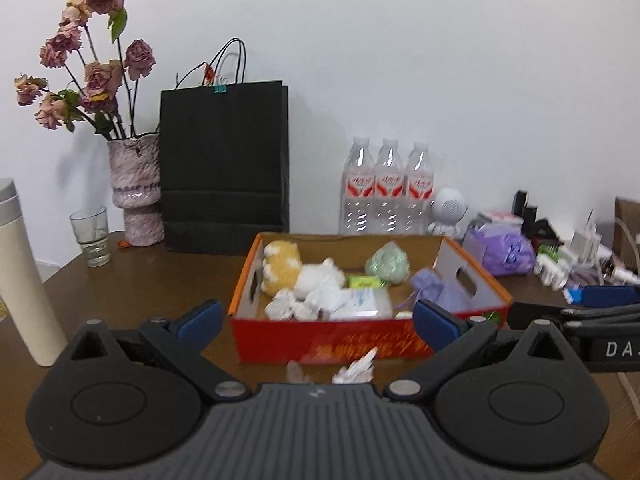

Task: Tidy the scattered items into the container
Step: 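Withdraw both tools from the box toward the remaining tissues, then grasp the clear plastic piece with the left tool while the right tool grasps crumpled tissue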

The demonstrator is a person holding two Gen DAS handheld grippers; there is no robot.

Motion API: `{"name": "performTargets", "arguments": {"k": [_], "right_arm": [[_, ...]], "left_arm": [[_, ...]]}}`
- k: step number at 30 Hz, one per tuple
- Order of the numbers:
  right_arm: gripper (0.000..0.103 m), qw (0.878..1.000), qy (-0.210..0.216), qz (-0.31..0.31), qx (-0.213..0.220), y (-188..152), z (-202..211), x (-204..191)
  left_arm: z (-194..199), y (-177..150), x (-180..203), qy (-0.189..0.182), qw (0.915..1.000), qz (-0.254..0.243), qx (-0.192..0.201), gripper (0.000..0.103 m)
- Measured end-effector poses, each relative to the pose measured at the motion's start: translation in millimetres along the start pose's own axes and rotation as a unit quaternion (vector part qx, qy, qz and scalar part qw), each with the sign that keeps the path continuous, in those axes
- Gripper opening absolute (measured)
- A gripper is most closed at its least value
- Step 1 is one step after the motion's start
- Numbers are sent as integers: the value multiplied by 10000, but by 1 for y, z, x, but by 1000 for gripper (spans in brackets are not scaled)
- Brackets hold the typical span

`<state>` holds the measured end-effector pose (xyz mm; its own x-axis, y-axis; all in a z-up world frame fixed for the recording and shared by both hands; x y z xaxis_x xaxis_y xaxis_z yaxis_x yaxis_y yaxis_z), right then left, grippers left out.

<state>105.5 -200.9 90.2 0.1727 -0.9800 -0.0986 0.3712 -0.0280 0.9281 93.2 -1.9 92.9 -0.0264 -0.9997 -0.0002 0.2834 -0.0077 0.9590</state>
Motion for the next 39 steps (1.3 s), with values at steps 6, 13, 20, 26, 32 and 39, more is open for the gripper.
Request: {"name": "performTargets", "arguments": {"k": [6, 13, 20, 26, 32, 39], "right_arm": [[102, 9999, 138, 18, -47, -47, 18, -9], [102, 9997, 83, -56, -210, -92, 59, -13], [103, 9984, 154, -474, 264, -144, 127, -2], [102, 9998, -29, -2, 200, -169, 148, -7], [86, 9983, 540, 17, 235, -127, 94, -17], [75, 9929, 1167, -46, -200, -75, -30, -46]], "left_arm": [[20, -50, -10, 138, 9995, -137, -231, 103], [74, -100, -6, -67, 9990, 5, -442, 103], [124, -153, -12, 190, 9975, -225, -649, 103], [126, -149, -30, 293, 9974, -17, -662, 103], [58, -98, -29, 159, 9994, -253, -152, 91], [-53, -84, -14, 127, 9950, -862, -479, 78]]}}
Point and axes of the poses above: each gripper's, at about its wrist camera, not at the fingertips, and z roughly against the way its jaws point, x to its right, y to its top, the point moved 5 cm from there along -z, roughly the way its jaws point, and after that the axes turned 6 degrees about x, right-handed, at the moved point
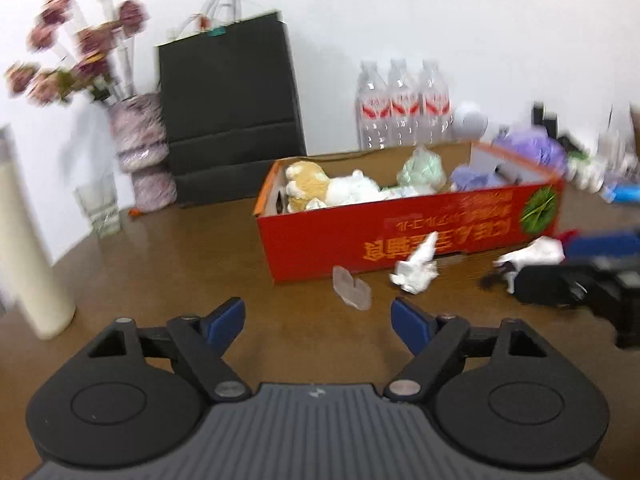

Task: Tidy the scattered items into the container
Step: 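Grasp the clear plastic piece with the left tool while the right tool grasps crumpled tissue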

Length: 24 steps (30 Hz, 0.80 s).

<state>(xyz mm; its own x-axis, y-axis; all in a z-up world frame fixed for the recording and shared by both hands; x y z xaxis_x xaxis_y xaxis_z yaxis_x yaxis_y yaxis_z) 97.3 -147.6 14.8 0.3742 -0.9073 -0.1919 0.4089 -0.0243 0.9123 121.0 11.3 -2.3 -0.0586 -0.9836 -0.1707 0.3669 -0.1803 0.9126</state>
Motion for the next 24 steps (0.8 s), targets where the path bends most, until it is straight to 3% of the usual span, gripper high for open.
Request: {"name": "performTargets", "arguments": {"k": [3, 9, 12, 13, 18, 24], "right_arm": [[70, 9997, -21, -20, -257, 13, -49, -2], [53, 9945, -12, -752, -731, 15, -106, 11], [31, 9916, 46, -962, -859, 10, -118, 13], [20, 9918, 21, -927, -881, 8, -120, 13], [9, 9927, -133, -927, -760, 9, -111, 14], [8, 9983, -346, -462, -34, 21, -44, 2]], "left_arm": [[-28, -1, 1, -257, 9993, 129, -243, 74], [-53, 0, -5, -463, 9966, 497, -469, 33], [-54, -1, -5, -601, 9953, 582, -497, 15], [-54, -1, -6, -614, 9951, 607, -486, 10], [-36, -4, -10, -315, 9968, 602, -418, 6], [38, -4, -17, 75, 9969, 772, 144, 5]]}}
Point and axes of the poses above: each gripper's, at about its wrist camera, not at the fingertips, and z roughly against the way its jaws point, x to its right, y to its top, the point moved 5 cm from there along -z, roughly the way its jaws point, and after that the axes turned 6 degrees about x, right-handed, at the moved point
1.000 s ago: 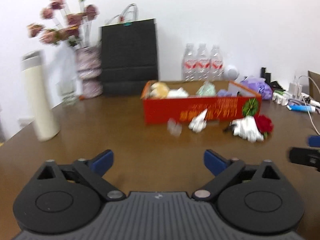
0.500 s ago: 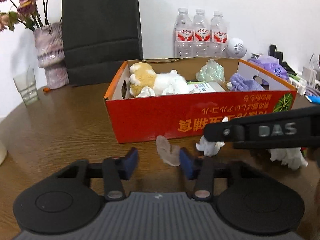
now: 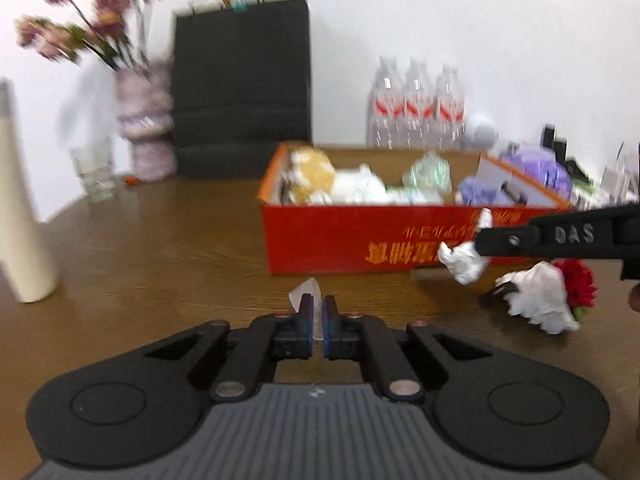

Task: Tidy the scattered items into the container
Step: 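Grasp the clear plastic piece with the left tool while the right tool grasps crumpled tissue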

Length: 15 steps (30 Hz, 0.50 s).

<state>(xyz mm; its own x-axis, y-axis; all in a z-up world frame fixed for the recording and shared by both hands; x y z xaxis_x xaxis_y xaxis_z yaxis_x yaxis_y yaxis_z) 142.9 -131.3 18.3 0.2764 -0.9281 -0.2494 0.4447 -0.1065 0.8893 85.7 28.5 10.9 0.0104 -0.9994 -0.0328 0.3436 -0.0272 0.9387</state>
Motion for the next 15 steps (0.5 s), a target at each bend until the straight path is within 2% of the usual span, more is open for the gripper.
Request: {"name": "performTargets", "arguments": {"k": [3, 5, 15], "right_arm": [[8, 9987, -91, 386, 322, -9, 45, -11], [8, 9982, -137, 416, 404, -18, 70, -16], [8, 9907, -595, 769, 949, -86, 186, -26]], "left_arm": [[43, -3, 5, 226, 9985, -113, 488, 5], [68, -8, 12, 241, 9972, -153, 692, 5], [166, -51, 47, -371, 9953, 218, 863, 5]]}}
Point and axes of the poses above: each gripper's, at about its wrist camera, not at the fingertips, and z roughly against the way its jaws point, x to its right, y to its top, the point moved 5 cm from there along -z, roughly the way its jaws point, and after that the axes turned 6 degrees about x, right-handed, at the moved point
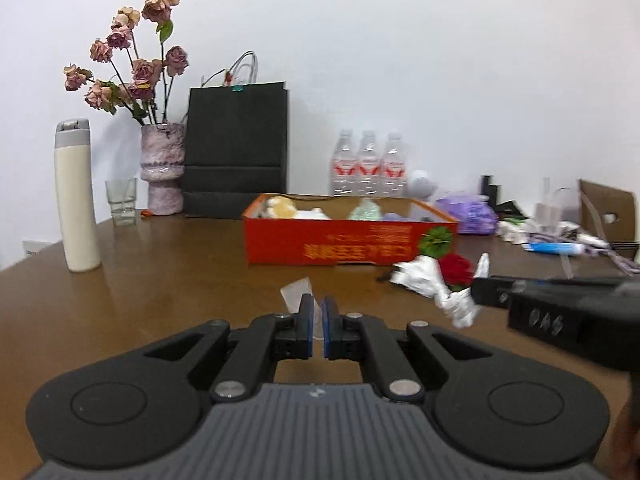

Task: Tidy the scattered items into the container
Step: 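Grasp the clear plastic piece with the left tool while the right tool grasps crumpled tissue, then carry the plastic piece and tissue into the box and open both tools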

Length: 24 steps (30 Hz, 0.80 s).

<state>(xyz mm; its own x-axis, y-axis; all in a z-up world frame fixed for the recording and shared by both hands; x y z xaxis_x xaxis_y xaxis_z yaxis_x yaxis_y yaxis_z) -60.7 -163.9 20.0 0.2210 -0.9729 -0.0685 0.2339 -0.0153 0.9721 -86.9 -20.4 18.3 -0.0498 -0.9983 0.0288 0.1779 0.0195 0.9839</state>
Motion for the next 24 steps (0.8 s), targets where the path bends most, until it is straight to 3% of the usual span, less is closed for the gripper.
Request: {"name": "performTargets", "arguments": {"k": [3, 10, 17, 24], "right_arm": [[8, 9997, -155, 132, 111, -21, 31, -1], [8, 10000, -66, 58, 39, -48, 72, -8], [8, 9995, -41, 8, 308, -43, 87, -12], [8, 9994, -84, -86, 321, -41, 86, -7]], "left_arm": [[27, -14, 14, 42, 9999, -141, 69, 5], [56, -39, 19, 190, 9989, -418, -35, 5], [67, -29, 11, 384, 9976, -501, 294, 5], [65, -28, 20, 193, 9981, -517, 278, 6]]}}
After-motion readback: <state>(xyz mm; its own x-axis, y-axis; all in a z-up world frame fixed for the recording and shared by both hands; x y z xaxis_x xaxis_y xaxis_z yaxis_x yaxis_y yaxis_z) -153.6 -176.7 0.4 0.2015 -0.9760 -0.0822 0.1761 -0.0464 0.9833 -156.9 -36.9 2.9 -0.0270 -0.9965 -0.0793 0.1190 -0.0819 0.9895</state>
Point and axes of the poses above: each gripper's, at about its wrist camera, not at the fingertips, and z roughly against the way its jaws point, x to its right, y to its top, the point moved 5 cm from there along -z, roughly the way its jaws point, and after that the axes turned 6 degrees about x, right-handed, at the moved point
